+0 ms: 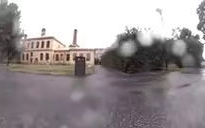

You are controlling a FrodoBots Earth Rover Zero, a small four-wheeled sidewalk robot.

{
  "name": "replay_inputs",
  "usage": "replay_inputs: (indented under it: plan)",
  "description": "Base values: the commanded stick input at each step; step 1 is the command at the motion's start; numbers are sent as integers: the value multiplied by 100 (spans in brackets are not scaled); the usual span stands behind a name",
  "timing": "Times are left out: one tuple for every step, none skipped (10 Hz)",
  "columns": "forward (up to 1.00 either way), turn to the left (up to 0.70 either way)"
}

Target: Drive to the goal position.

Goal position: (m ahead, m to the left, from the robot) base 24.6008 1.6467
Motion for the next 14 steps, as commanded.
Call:
replay_inputs:
  plan:
    - [85,-34]
    - [85,-34]
    - [85,-34]
    - [85,-34]
    - [85,-34]
    - [85,-28]
    - [85,0]
    - [85,0]
    - [85,0]
    - [85,0]
    - [85,0]
    - [85,-34]
    - [85,-34]
    - [85,-34]
